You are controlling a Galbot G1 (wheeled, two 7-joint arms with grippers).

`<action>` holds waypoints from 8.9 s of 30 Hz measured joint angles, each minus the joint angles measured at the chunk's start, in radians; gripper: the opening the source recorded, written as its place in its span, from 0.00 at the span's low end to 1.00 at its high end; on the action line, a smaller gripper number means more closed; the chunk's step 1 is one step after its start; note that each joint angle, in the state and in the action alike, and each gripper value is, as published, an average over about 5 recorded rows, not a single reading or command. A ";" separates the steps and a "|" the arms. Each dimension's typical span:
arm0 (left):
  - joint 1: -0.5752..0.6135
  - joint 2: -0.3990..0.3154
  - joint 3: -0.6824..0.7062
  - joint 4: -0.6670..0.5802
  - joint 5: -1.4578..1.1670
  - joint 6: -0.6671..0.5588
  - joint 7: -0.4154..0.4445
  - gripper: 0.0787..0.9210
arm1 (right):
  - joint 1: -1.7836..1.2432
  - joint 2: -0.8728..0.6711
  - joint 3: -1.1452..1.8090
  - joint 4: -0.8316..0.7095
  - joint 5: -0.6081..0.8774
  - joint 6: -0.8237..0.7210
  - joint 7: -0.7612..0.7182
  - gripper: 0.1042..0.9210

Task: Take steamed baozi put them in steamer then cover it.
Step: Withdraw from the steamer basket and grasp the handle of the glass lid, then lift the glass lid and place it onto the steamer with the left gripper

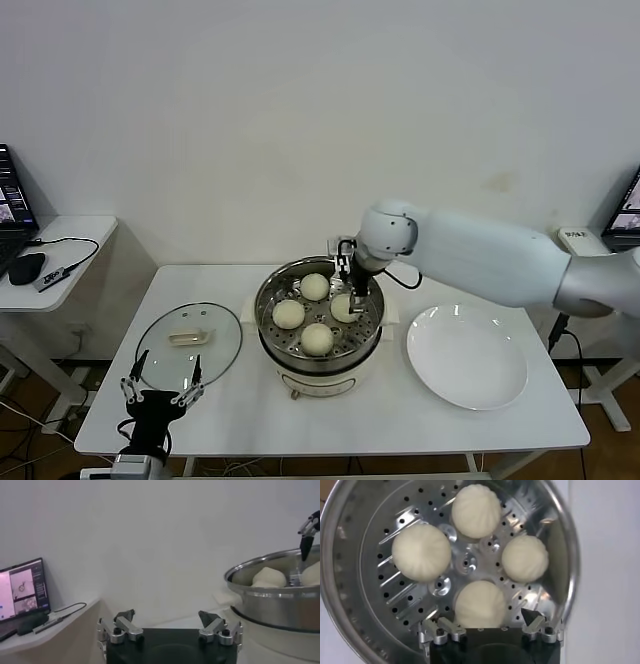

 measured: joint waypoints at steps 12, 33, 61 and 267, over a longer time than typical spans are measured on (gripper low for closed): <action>-0.025 0.006 0.006 0.034 -0.004 -0.020 0.002 0.88 | -0.168 -0.227 0.204 0.228 0.132 0.058 0.296 0.88; -0.054 -0.016 0.029 0.164 0.077 -0.124 -0.045 0.88 | -1.345 -0.099 1.347 0.417 -0.031 0.635 0.722 0.88; -0.326 0.125 0.006 0.597 1.017 -0.237 -0.057 0.88 | -1.988 0.329 2.035 0.547 -0.154 0.795 0.685 0.88; -0.746 -0.039 0.614 0.257 1.303 0.393 0.487 0.74 | -2.027 0.502 1.974 0.462 -0.572 0.849 0.692 0.88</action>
